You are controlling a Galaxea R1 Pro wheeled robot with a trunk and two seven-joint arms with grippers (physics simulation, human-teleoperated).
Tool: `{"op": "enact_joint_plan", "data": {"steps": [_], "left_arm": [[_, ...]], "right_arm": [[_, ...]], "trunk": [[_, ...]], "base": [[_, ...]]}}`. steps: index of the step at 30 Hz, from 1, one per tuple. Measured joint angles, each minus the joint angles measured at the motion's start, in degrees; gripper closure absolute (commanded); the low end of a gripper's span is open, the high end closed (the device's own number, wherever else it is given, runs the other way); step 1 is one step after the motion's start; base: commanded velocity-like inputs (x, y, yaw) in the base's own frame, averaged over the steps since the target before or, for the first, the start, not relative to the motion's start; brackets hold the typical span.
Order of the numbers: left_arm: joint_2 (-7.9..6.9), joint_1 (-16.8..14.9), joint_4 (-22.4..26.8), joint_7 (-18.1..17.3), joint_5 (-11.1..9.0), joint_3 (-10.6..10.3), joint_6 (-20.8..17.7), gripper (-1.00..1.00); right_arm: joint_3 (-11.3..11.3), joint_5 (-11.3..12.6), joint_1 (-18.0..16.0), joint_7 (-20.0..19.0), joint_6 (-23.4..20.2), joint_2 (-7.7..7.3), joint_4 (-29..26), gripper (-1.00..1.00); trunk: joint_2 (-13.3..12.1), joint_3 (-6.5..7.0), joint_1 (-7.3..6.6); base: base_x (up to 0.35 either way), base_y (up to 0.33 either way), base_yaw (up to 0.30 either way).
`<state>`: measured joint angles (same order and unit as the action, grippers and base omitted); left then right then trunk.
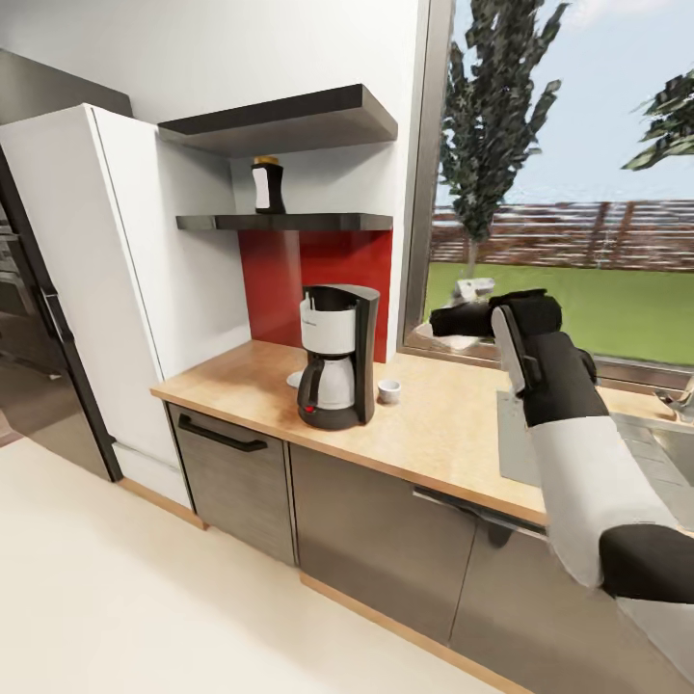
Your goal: Set up a coffee station on the kitchen countertop: keep the coffee maker on the countertop, move the bottle of coffee from the kitchen shelf to the counter next to the coffee maker, place a paper coffee filter on top of the coffee maker, put the saucer next to the coffee maker with the coffee cup on the saucer, and place the electric kettle next to the coffee maker.
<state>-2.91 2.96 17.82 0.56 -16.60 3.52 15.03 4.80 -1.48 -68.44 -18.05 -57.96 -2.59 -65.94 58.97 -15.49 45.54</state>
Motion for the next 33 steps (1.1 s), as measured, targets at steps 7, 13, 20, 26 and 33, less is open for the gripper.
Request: {"op": "enact_joint_plan", "data": {"steps": [7,13,20,26,33], "left_arm": [[0.00,0.00,0.00,0.00,0.00,-0.01,-0.07,-1.00],[0.00,0.00,-0.01,0.00,0.01,-0.01,-0.10,-1.00],[0.00,0.00,0.00,-0.07,0.00,-0.02,-0.12,-1.00],[0.00,0.00,0.00,-0.08,0.00,-0.02,-0.11,-1.00],[0.00,0.00,0.00,-0.08,0.00,-0.02,-0.12,-1.00]], "right_arm": [[9.83,-1.20,-21.74,-0.03,-0.06,-1.84,28.14,1.00],[19.61,-1.54,-38.00,-7.32,0.00,1.43,50.65,1.00],[41.40,-15.34,-42.87,-50.62,1.23,1.88,52.55,1.00],[42.83,-18.35,-43.11,-56.76,4.81,1.43,48.38,1.00],[42.97,-18.62,-43.15,-57.92,5.64,1.37,47.01,1.00]], "trunk": [[0.00,0.00,0.00],[0.01,0.01,-0.01],[0.01,0.00,0.00],[0.01,0.00,0.00],[0.00,0.00,0.00]], "base": [[0.000,0.000,0.000],[0.000,0.000,0.000],[0.000,0.000,0.000],[0.000,0.000,0.000],[0.001,0.001,0.000]]}}
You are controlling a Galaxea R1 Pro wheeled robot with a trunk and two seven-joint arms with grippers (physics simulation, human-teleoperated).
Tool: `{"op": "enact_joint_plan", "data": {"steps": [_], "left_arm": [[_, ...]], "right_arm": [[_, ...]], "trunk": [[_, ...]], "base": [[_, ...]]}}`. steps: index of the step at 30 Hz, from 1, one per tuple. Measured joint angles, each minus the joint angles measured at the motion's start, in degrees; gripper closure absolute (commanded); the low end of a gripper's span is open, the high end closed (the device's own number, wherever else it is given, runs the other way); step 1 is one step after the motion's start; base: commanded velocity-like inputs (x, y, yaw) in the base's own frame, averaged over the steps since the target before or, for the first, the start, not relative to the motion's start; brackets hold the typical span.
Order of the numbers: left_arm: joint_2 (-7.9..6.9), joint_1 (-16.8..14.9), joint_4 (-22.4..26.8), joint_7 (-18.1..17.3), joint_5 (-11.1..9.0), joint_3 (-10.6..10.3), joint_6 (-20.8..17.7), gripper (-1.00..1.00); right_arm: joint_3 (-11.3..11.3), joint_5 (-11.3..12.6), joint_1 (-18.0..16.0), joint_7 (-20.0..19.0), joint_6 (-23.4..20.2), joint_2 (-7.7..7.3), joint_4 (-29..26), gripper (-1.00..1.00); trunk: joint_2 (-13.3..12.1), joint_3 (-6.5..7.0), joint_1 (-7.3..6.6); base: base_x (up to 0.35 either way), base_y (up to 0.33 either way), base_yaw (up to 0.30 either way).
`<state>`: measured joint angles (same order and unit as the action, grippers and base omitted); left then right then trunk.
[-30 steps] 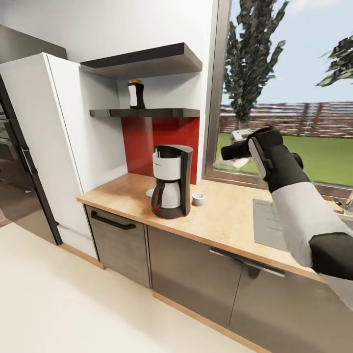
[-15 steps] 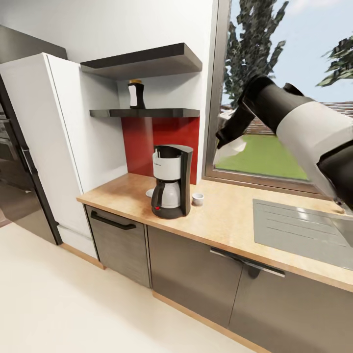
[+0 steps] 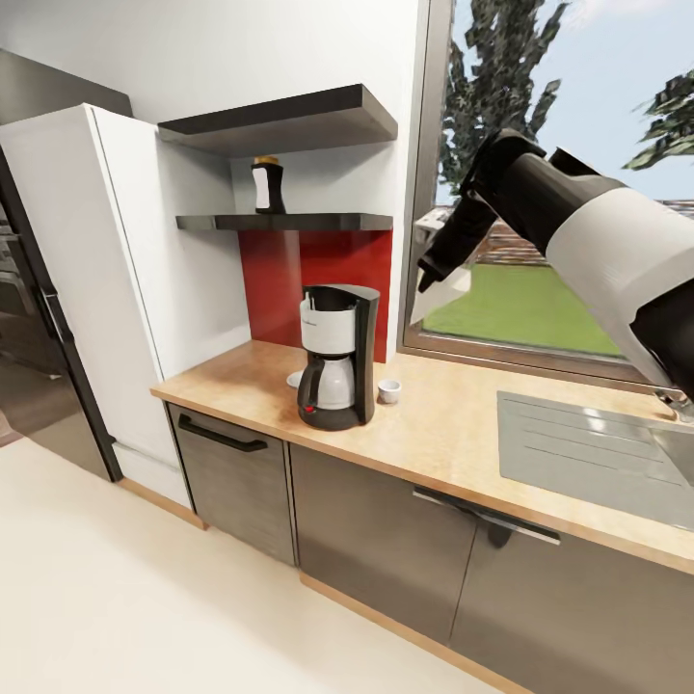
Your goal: Set up a coffee station on the kitchen countertop: keep the coffee maker on the countertop, move the bottle of coffee from the kitchen shelf to the counter next to the coffee maker, place a paper coffee filter on top of the coffee maker, put the saucer next to the coffee maker with the coffee cup on the saucer, and place the electric kettle next to the coffee maker.
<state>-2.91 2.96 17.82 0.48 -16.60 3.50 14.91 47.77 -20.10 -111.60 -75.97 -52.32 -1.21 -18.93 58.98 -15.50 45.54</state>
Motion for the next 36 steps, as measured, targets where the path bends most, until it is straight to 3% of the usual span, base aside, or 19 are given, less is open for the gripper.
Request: {"op": "enact_joint_plan", "data": {"steps": [9,12,17,18,24,27,28,30,31,32,34,35,36], "left_arm": [[0.00,0.00,0.00,-0.07,0.02,0.06,0.05,-1.00],[0.00,0.00,0.00,-0.08,0.01,0.06,0.07,-1.00],[0.01,0.00,0.00,-0.08,0.03,0.05,0.08,-1.00],[0.00,0.00,0.01,-0.14,-0.03,0.01,-0.03,-1.00],[0.61,0.00,-0.01,-0.16,-0.01,-0.18,-0.14,-1.00],[1.97,0.00,-0.09,-0.14,0.04,-0.09,-0.18,-1.00],[2.56,0.01,-1.10,-0.11,-0.01,-0.09,-0.19,-1.00],[2.72,0.00,-1.69,-0.10,-0.06,-0.11,-0.18,-1.00],[2.85,0.00,-2.18,-0.09,-0.11,-0.12,-0.17,-1.00],[2.94,0.00,-2.58,-0.08,-0.16,-0.11,-0.15,-1.00],[2.96,0.00,-2.64,-0.07,-0.16,-0.10,-0.16,-1.00],[2.97,0.00,-2.68,-0.03,-0.21,-0.11,-0.15,-1.00],[2.97,0.00,-2.70,-0.02,-0.23,-0.09,-0.14,-1.00]], "right_arm": [[-0.02,-0.17,0.00,-0.10,-0.06,0.05,0.09,1.00],[-0.01,-0.29,0.01,0.03,-1.89,0.28,0.95,1.00],[-0.06,-0.29,0.02,4.13,-4.74,2.43,7.03,1.00],[0.14,-0.38,-0.01,6.95,-5.23,3.23,12.13,1.00],[-0.51,-0.06,-0.98,8.92,-5.92,3.08,16.33,1.00],[-3.23,0.26,-2.47,11.11,-6.21,2.95,19.20,1.00],[-7.65,0.36,-3.33,14.81,-6.31,2.45,20.57,1.00],[-10.37,0.53,-3.61,17.62,-6.48,2.15,20.98,1.00],[-13.77,0.55,-3.83,22.21,-6.54,1.90,21.29,1.00],[-23.39,0.74,-4.00,32.49,-6.64,1.74,21.58,1.00],[-27.70,0.64,-4.01,36.94,-6.69,1.56,21.64,1.00],[-34.99,0.44,-4.00,45.91,-6.60,0.85,21.72,1.00],[-40.45,0.43,-3.99,51.24,-6.63,0.59,21.71,1.00]], "trunk": [[0.00,0.00,0.00],[0.00,0.00,0.00],[-0.01,0.00,0.00],[-0.02,-0.01,0.00],[0.00,0.00,0.00],[0.00,0.00,0.00],[0.00,0.00,-0.01],[-0.01,0.00,0.00],[-0.01,0.00,0.00],[-0.01,0.00,0.00],[-0.01,0.00,0.00],[-0.01,0.00,0.00],[-0.01,0.00,0.00]], "base": [[0.033,0.032,0.000],[0.005,0.005,0.000],[0.001,0.000,0.000],[0.000,0.000,0.000],[0.000,0.000,0.000],[0.000,0.000,0.000],[0.000,0.000,0.000],[0.000,0.000,0.000],[0.000,0.000,0.000],[0.000,0.000,0.000],[0.000,0.000,0.000],[0.000,0.000,0.000],[0.000,0.000,0.000]]}}
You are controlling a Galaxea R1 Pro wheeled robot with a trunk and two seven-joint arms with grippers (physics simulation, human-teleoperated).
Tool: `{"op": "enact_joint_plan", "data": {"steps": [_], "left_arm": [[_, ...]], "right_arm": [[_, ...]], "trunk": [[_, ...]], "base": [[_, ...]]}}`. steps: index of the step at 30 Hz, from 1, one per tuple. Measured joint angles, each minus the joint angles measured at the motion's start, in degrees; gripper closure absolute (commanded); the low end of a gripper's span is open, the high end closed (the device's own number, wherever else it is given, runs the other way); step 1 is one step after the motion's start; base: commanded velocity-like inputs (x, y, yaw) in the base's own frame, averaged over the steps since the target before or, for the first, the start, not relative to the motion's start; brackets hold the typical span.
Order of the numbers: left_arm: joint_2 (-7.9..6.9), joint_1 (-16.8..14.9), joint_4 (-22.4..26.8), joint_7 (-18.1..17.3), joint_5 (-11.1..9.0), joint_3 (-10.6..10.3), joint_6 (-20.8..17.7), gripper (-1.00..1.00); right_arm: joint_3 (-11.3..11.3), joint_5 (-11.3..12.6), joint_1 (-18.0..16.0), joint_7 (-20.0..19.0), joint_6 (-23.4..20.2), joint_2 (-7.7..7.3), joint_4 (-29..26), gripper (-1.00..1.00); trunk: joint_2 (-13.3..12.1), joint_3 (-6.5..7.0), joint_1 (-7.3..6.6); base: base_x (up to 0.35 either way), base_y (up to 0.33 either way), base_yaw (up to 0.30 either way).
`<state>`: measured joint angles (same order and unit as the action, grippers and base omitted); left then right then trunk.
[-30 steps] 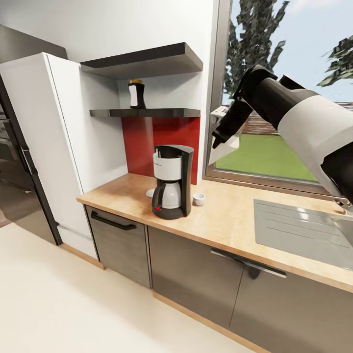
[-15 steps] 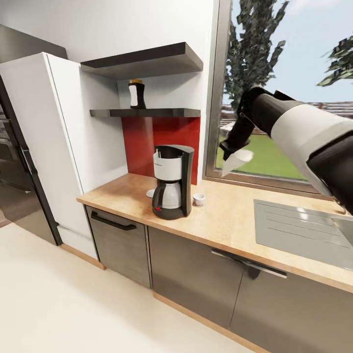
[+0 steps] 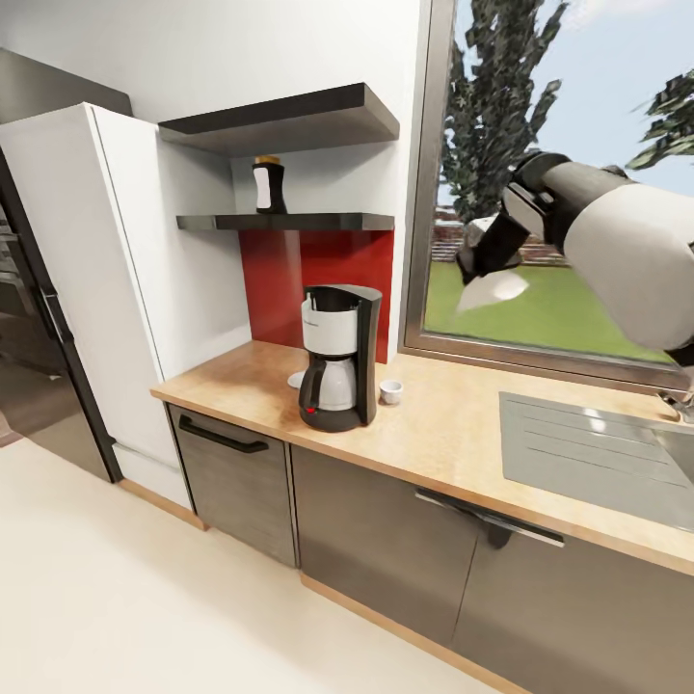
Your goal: Set up a coffee station on the kitchen countertop: keep the coffee maker on the countertop, move the bottle of coffee from the kitchen shelf to the counter next to the coffee maker, place a paper coffee filter on top of the coffee maker, put the saucer next to the coffee maker with the coffee cup on the saucer, and place the electric kettle next to the coffee maker.
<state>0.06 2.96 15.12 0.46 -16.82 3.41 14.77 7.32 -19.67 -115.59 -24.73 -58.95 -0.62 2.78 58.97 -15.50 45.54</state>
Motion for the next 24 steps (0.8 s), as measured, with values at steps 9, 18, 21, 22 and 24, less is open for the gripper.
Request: {"op": "enact_joint_plan", "data": {"steps": [9,18,21,22,24], "left_arm": [[-0.08,0.00,-0.03,0.02,-1.92,0.07,0.03,-1.00],[-0.14,0.00,-0.03,0.02,-2.04,0.07,0.00,-1.00],[-0.16,0.00,-0.03,0.02,-2.03,0.08,-0.01,-1.00],[-0.16,0.00,-0.03,0.02,-2.03,0.08,-0.02,-1.00],[-0.17,0.00,-0.03,0.02,-2.03,0.08,-0.02,-1.00]], "right_arm": [[-57.02,0.21,0.01,60.00,0.66,-0.32,0.00,1.00],[-92.17,0.53,-0.14,93.88,1.98,0.02,0.10,1.00],[-94.62,0.63,-0.26,96.27,2.44,0.46,0.22,1.00],[-94.74,0.61,-0.27,96.46,2.45,0.54,0.23,1.00],[-95.08,0.63,-0.28,96.79,2.50,0.72,0.25,1.00]], "trunk": [[0.00,0.00,0.00],[0.00,0.00,0.00],[0.00,0.00,0.00],[0.00,0.00,0.00],[0.00,0.00,0.00]], "base": [[0.000,0.000,0.000],[0.000,0.000,0.000],[0.000,0.000,0.000],[0.000,0.000,0.000],[0.003,0.003,0.000]]}}
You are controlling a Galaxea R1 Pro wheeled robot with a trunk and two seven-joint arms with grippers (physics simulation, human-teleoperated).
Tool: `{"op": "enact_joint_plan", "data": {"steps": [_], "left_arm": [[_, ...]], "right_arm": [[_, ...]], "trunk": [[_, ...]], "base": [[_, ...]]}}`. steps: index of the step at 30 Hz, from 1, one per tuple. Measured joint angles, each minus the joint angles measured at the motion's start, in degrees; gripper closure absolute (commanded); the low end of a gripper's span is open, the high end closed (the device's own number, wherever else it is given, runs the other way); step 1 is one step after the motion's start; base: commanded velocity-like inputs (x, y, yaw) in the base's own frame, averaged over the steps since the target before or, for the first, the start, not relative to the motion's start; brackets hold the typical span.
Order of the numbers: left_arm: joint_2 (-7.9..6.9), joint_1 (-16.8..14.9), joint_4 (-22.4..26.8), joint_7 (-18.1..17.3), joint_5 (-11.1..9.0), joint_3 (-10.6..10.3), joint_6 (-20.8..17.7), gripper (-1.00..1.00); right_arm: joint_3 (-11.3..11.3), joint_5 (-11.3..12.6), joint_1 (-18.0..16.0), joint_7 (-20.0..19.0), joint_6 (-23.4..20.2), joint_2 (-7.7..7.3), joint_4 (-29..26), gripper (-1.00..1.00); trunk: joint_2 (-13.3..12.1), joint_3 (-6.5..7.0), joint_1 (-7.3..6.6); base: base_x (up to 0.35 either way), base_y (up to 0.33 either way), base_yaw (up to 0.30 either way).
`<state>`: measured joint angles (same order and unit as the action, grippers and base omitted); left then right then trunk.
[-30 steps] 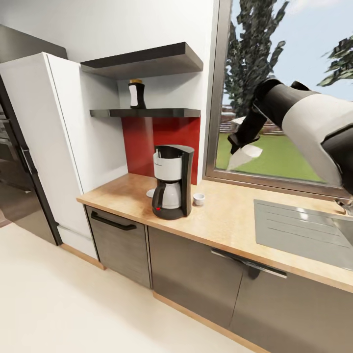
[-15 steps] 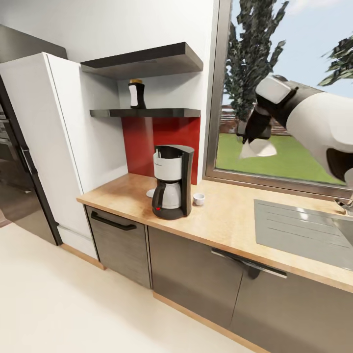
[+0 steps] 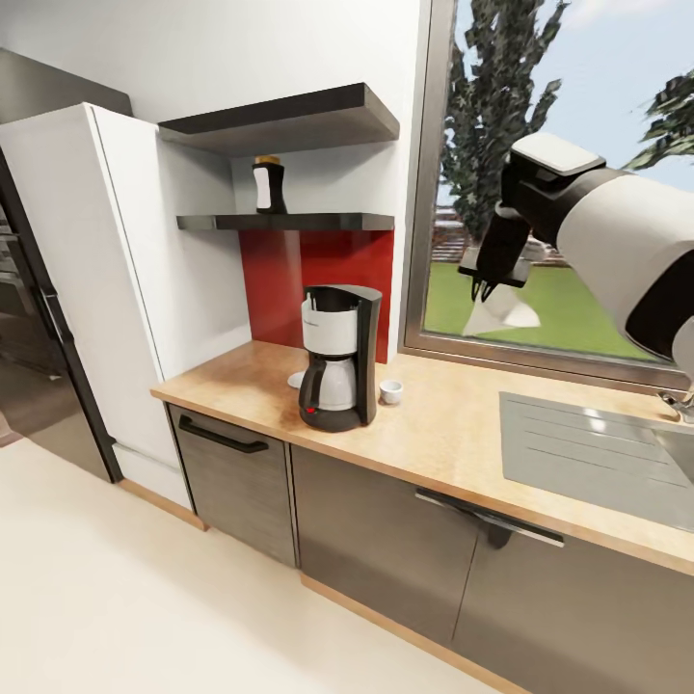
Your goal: Set up a coffee station on the kitchen countertop: keep the coffee maker on the countertop, move the bottle of coffee from the kitchen shelf to the counter next to the coffee maker, place a paper coffee filter on top of the coffee maker, put the saucer next to the coffee maker with the coffee cup on the saucer, and place the electric kettle next to the coffee maker.
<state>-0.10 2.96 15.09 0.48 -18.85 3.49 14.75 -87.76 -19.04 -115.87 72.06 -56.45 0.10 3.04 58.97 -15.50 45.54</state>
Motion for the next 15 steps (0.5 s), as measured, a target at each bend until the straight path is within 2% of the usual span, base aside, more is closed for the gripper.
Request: {"op": "enact_joint_plan", "data": {"steps": [7,15], "left_arm": [[0.00,0.00,0.01,0.00,0.03,0.04,0.00,-1.00],[0.00,0.00,0.00,0.00,0.00,0.00,0.01,-1.00]], "right_arm": [[-0.31,0.01,-0.01,0.35,0.03,0.30,0.02,1.00],[-0.34,-0.03,-0.02,0.43,-0.03,0.88,0.00,1.00]], "trunk": [[0.00,0.00,-0.02],[0.00,0.00,0.00]], "base": [[0.105,0.094,0.000],[0.023,0.021,0.000]]}}
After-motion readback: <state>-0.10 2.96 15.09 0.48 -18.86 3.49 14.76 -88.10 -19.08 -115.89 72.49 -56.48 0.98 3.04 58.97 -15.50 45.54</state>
